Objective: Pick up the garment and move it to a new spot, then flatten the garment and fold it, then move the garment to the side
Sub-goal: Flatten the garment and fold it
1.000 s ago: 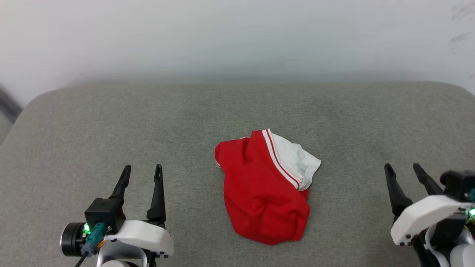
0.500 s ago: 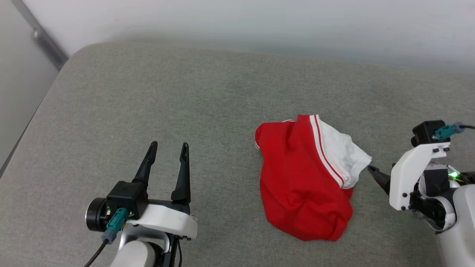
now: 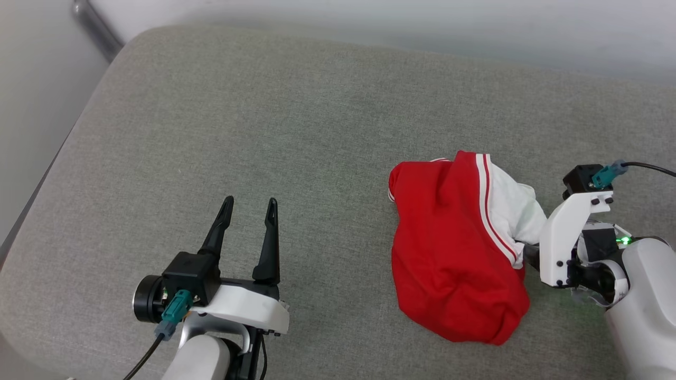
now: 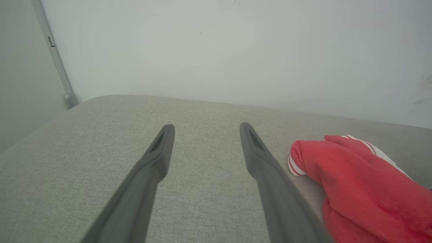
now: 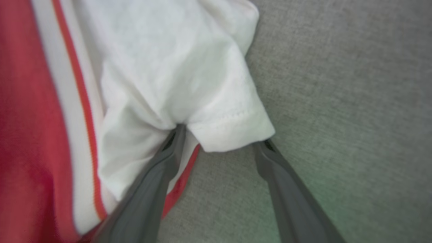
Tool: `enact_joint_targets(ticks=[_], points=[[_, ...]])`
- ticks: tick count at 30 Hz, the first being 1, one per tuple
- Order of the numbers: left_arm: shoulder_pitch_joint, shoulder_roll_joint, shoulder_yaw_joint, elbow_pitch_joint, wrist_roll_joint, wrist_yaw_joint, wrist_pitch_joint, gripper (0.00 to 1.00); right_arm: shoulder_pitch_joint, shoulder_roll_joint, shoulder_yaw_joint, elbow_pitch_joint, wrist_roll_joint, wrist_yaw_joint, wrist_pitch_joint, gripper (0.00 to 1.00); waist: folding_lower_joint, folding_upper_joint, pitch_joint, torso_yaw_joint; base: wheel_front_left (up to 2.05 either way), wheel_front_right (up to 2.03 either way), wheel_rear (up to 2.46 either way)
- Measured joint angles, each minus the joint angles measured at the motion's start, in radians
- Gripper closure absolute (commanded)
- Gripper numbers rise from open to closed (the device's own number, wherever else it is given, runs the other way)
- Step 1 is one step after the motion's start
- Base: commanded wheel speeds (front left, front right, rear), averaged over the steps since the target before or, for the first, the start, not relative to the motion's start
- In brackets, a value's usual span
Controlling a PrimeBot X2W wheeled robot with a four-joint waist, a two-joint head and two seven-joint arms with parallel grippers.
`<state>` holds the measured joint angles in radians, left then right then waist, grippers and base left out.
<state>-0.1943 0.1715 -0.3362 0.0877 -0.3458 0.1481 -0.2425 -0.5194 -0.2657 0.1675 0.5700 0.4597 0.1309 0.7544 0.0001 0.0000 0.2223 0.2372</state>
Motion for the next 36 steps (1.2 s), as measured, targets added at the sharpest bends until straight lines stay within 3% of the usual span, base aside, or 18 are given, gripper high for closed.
enact_joint_targets(ticks=[1, 2, 7, 13, 15, 21, 29, 30, 31, 32, 36], points=[[-0.001, 0.0, 0.0, 0.002, 0.0, 0.0, 0.0, 0.0, -0.006, -0.003, 0.009, 0.008, 0.001, 0.0, -0.002, 0.63, 0.0, 0.0, -0.003, -0.001, 0.0, 0.0, 0.0], [-0.001, 0.0, 0.0, 0.005, 0.0, 0.0, -0.002, 0.0, -0.009, -0.005, 0.018, 0.013, 0.005, 0.0, -0.009, 1.0, 0.0, 0.0, -0.006, -0.004, 0.0, 0.0, 0.0], [0.005, 0.007, 0.004, 0.018, -0.002, 0.003, -0.003, 0.0, -0.013, -0.015, 0.07, -0.002, 0.014, 0.0, -0.057, 1.0, 0.0001, 0.0, -0.038, -0.025, 0.0, 0.0, 0.0], [0.04, 0.024, 0.01, 0.015, -0.006, 0.012, 0.008, 0.0, -0.028, -0.051, 0.072, -0.114, 0.015, 0.0, -0.104, 1.0, 0.0, 0.0, -0.094, -0.076, 0.0, 0.0, 0.0], [0.058, 0.037, 0.016, 0.006, -0.011, 0.02, 0.02, 0.0, 0.011, -0.084, 0.007, -0.188, 0.0, 0.0, -0.102, 1.0, 0.0, 0.0, -0.13, -0.121, 0.0, 0.0, 0.0], [0.091, 0.046, 0.016, -0.008, -0.02, 0.031, 0.035, 0.0, 0.207, -0.091, -0.167, -0.26, -0.034, 0.0, -0.071, 1.0, 0.0, 0.0, -0.179, -0.181, 0.0, 0.0, 0.0], [0.12, 0.055, 0.016, -0.016, -0.03, 0.044, 0.057, 0.0, 0.501, 0.005, -0.42, -0.23, -0.141, 0.0, -0.045, 1.0, -0.0001, 0.0, -0.206, -0.201, 0.0, 0.0, 0.0], [0.124, 0.056, 0.016, -0.016, -0.032, 0.045, 0.06, 0.0, 0.52, 0.02, -0.442, -0.213, -0.148, 0.0, -0.054, 0.89, -0.0001, 0.0, -0.205, -0.2, 0.0, 0.0, 0.0], [0.126, 0.058, 0.017, -0.015, -0.036, 0.046, 0.064, 0.0, 0.531, 0.033, -0.452, -0.202, -0.16, 0.0, -0.068, 0.62, -0.0001, 0.0, -0.204, -0.199, 0.0, 0.0, 0.0], [0.127, 0.06, 0.018, -0.015, -0.037, 0.046, 0.065, 0.0, 0.532, 0.045, -0.464, -0.197, -0.17, 0.0, -0.083, 0.0, -0.0001, 0.0, -0.203, -0.198, 0.0, 0.0, 0.0], [0.13, 0.066, 0.021, -0.014, -0.038, 0.052, 0.068, 0.0, 0.53, 0.079, -0.484, -0.201, -0.199, 0.0, -0.183, 0.0, -0.0001, 0.0, -0.203, -0.2, 0.0, 0.0, 0.0]])
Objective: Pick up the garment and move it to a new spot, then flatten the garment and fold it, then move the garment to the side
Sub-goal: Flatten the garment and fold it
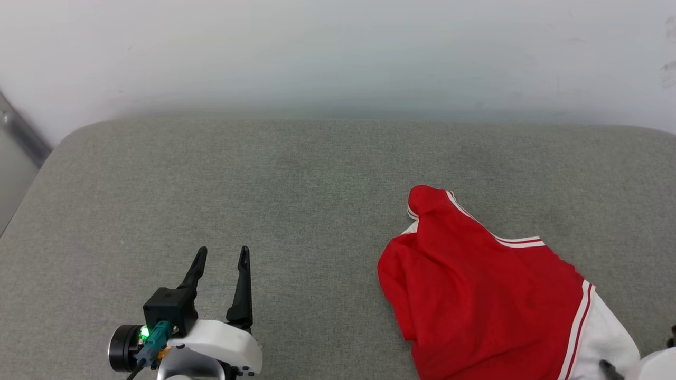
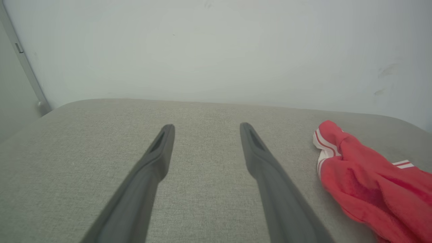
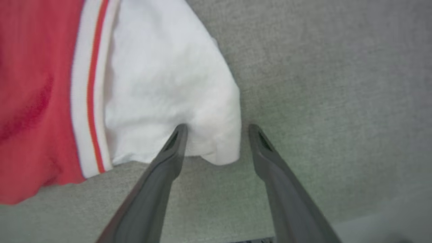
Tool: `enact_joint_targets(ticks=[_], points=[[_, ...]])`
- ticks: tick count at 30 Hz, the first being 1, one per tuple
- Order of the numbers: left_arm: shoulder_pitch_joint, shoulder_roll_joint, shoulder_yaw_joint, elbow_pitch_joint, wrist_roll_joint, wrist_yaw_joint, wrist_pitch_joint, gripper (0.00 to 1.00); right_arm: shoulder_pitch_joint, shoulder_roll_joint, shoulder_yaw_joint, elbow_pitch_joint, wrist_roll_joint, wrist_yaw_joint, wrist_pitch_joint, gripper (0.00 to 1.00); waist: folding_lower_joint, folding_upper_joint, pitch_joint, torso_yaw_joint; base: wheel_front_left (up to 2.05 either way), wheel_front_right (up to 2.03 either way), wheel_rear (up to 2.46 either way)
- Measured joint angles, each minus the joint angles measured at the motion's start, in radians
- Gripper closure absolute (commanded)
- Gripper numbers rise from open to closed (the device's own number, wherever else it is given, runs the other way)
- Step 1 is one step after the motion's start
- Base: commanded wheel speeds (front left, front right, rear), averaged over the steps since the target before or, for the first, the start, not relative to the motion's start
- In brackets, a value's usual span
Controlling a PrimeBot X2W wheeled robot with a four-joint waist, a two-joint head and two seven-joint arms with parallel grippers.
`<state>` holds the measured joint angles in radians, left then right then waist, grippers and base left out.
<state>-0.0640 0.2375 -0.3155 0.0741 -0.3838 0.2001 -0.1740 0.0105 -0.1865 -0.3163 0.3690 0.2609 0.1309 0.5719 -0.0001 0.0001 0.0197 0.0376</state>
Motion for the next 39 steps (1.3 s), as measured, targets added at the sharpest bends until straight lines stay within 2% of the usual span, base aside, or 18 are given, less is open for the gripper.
enact_joint_targets(ticks=[9, 14, 17, 24, 32, 35, 39], points=[[0.026, 0.013, 0.001, 0.005, -0.009, 0.009, 0.012, 0.0, -0.012, 0.031, 0.017, -0.152, -0.053, 0.0, -0.324, 0.0, 0.0, -0.0001, -0.031, 0.002, 0.0, 0.0, 0.0], [0.041, 0.028, 0.001, 0.004, -0.009, 0.013, 0.022, 0.0, -0.011, 0.048, 0.1, -0.26, -0.058, 0.0, -0.458, 0.0, 0.0, 0.0, -0.05, 0.0, 0.0, 0.0, 0.0], [0.051, 0.035, 0.001, 0.003, -0.009, 0.02, 0.031, 0.0, -0.002, 0.056, 0.167, -0.32, -0.063, 0.0, -0.502, 0.0, 0.0, 0.0, -0.059, -0.003, 0.0, 0.0, 0.0], [0.06, 0.042, 0.001, 0.004, -0.015, 0.025, 0.041, 0.0, 0.072, 0.081, 0.26, -0.46, -0.087, 0.0, -0.544, 0.0, 0.0, 0.0, -0.072, -0.014, 0.0, 0.0, 0.0], [0.035, 0.065, 0.01, 0.001, -0.015, 0.036, 0.07, 0.0, 0.145, 0.115, 0.279, -0.578, -0.107, 0.0, -0.495, 0.0, 0.0, 0.0, -0.07, -0.058, 0.0, 0.0, 0.0], [-0.021, 0.064, -0.012, 0.01, -0.015, 0.018, 0.109, 0.0, 0.144, 0.119, 0.275, -0.6, -0.111, 0.0, -0.482, 0.0, 0.0, 0.0, -0.063, -0.08, 0.0, 0.0, 0.0], [-0.127, 0.04, -0.06, 0.043, -0.021, -0.027, 0.189, 0.0, 0.141, 0.122, 0.261, -0.629, -0.111, 0.0, -0.473, 0.0, 0.0, 0.0, -0.046, -0.105, 0.0, 0.0, 0.0]])
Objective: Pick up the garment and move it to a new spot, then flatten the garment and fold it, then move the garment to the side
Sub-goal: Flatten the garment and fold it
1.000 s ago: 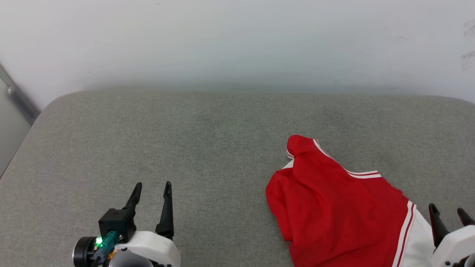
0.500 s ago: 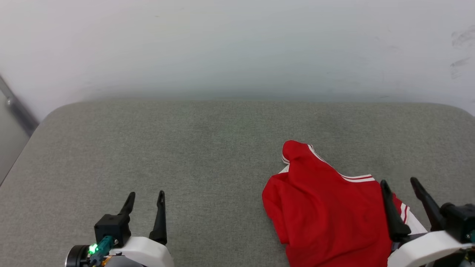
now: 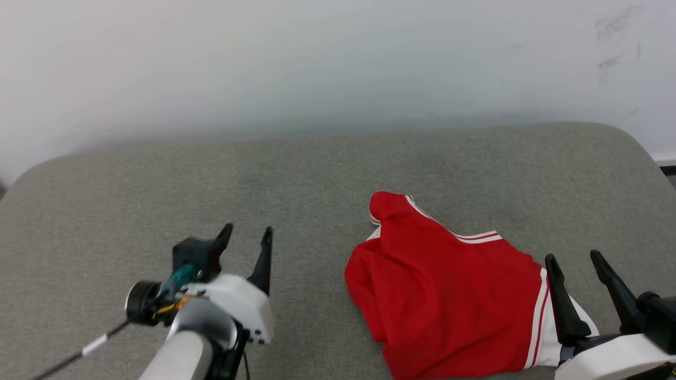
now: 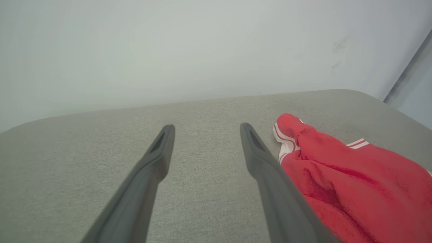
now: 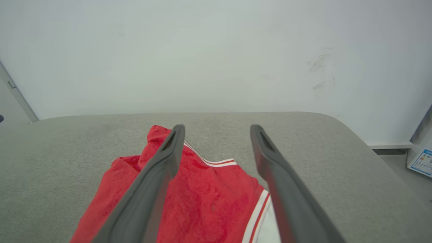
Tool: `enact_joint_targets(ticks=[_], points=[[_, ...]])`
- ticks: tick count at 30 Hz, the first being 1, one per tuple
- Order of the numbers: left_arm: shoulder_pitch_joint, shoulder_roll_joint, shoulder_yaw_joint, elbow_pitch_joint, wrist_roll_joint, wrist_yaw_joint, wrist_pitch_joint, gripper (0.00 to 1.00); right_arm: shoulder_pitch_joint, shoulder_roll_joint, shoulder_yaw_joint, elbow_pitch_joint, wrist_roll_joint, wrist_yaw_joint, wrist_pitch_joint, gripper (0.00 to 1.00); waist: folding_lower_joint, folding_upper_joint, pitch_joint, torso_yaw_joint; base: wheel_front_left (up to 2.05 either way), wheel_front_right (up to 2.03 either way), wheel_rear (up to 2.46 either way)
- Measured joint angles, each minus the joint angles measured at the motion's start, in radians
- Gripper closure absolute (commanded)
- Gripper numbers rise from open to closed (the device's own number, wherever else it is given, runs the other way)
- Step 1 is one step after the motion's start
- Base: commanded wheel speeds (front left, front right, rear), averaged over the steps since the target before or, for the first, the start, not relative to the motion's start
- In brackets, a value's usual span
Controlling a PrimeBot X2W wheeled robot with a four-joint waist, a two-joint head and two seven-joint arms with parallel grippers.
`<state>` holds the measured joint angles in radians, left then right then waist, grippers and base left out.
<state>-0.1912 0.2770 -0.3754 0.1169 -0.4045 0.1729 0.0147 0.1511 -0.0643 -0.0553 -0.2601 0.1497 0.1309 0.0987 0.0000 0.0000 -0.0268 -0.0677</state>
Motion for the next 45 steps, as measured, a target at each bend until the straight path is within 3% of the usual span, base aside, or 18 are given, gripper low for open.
enact_joint_targets(ticks=[15, 28, 29, 30, 31, 38, 45], points=[[-0.379, -0.073, -0.16, 0.263, -0.08, -0.213, 0.409, 0.0, -0.091, 0.007, 0.011, -0.044, 0.029, 0.0, -0.012, 0.0, 0.0, 0.0, 0.171, -0.095, 0.0, 0.0, 0.0], [-0.485, -0.091, -0.268, 0.477, -0.102, -0.27, 0.677, 0.0, -0.124, 0.01, 0.02, 0.006, 0.059, 0.0, -0.049, 0.0, 0.0001, 0.0, 0.26, -0.153, 0.0, 0.0, 0.0], [-0.493, -0.093, -0.275, 0.486, -0.104, -0.271, 0.693, 0.15, -0.127, 0.01, 0.021, 0.009, 0.061, 0.0, -0.05, 0.0, 0.0, 0.0, 0.259, -0.154, 0.0, 0.0, 0.0], [-0.495, -0.095, -0.278, 0.492, -0.11, -0.272, 0.701, 0.71, -0.128, 0.011, 0.022, 0.011, 0.061, 0.0, -0.052, 0.0, 0.0001, 0.0, 0.257, -0.154, 0.0, 0.0, 0.0], [-0.495, -0.095, -0.279, 0.496, -0.109, -0.273, 0.699, 1.0, -0.128, 0.011, 0.022, 0.013, 0.061, 0.0, -0.054, 0.0, 0.0, 0.0, 0.255, -0.154, 0.0, 0.0, 0.0], [-0.482, -0.092, -0.273, 0.496, -0.091, -0.265, 0.54, 1.0, -0.124, 0.012, 0.019, 0.021, 0.06, 0.0, -0.054, 0.0, 0.0001, 0.0, 0.217, -0.131, 0.0, 0.0, 0.0], [-0.407, -0.036, -0.241, 0.343, -0.076, -0.207, 0.433, 1.0, -0.105, 0.012, 0.019, 0.009, 0.052, 0.0, -0.039, 0.0, 0.0001, 0.0001, 0.161, -0.067, 0.0, 0.0, 0.0]])
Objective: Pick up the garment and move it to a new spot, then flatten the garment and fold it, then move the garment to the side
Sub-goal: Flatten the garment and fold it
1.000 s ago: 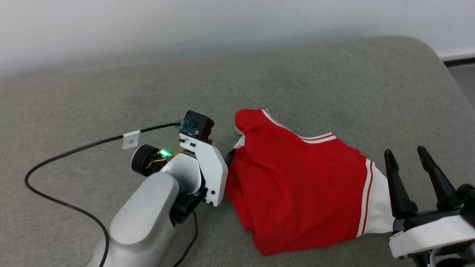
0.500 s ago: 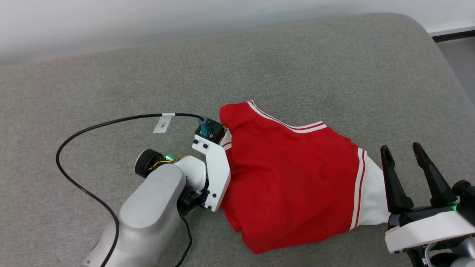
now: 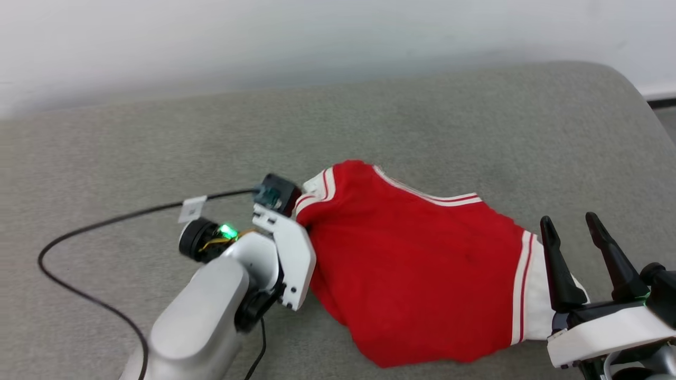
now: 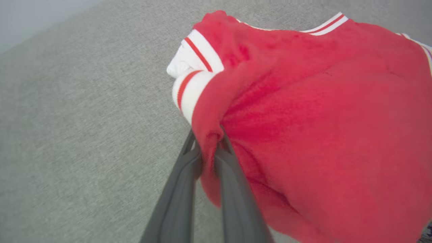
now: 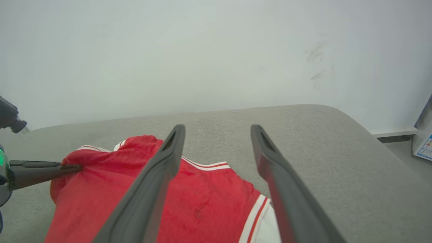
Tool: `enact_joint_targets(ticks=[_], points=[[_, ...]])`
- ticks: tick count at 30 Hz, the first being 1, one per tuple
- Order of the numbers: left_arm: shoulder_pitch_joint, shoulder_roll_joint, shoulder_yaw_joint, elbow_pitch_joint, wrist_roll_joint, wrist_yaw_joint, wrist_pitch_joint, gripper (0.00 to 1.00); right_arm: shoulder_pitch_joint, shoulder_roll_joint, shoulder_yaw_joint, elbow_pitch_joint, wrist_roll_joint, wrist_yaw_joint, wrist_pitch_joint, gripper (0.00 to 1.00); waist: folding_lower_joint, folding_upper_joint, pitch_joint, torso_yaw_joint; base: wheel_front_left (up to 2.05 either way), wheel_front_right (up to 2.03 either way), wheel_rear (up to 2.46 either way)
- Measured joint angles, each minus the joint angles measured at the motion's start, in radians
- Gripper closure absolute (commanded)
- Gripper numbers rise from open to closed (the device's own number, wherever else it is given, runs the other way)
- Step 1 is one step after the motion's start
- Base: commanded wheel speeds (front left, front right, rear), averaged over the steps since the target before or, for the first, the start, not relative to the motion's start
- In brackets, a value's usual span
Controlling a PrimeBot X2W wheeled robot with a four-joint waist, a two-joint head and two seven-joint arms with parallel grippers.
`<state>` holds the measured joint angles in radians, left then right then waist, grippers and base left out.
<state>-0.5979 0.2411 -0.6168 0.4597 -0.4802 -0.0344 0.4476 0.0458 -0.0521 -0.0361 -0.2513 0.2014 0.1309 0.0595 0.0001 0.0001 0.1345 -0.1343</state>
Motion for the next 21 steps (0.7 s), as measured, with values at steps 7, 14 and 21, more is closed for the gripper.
enact_joint_targets(ticks=[7, 14, 21], points=[[0.263, 0.09, 0.048, -0.244, -0.03, 0.12, -0.022, 1.0, 0.028, 0.0, 0.009, -0.015, -0.002, 0.0, 0.017, 0.0, 0.0, 0.0, -0.063, 0.065, 0.0, 0.0, 0.0], [0.584, 0.099, 0.058, -0.389, -0.112, 0.239, 0.005, 1.0, 0.062, 0.001, 0.011, -0.031, -0.003, 0.0, 0.038, 0.0, -0.0001, -0.0001, -0.117, 0.117, 0.0, 0.0, 0.0], [0.669, 0.061, 0.065, -0.398, -0.129, 0.286, -0.052, 0.0, 0.067, 0.0, 0.012, -0.049, -0.008, 0.0, 0.055, 0.0, -0.0001, 0.0, -0.139, 0.145, 0.0, 0.0, 0.0]])
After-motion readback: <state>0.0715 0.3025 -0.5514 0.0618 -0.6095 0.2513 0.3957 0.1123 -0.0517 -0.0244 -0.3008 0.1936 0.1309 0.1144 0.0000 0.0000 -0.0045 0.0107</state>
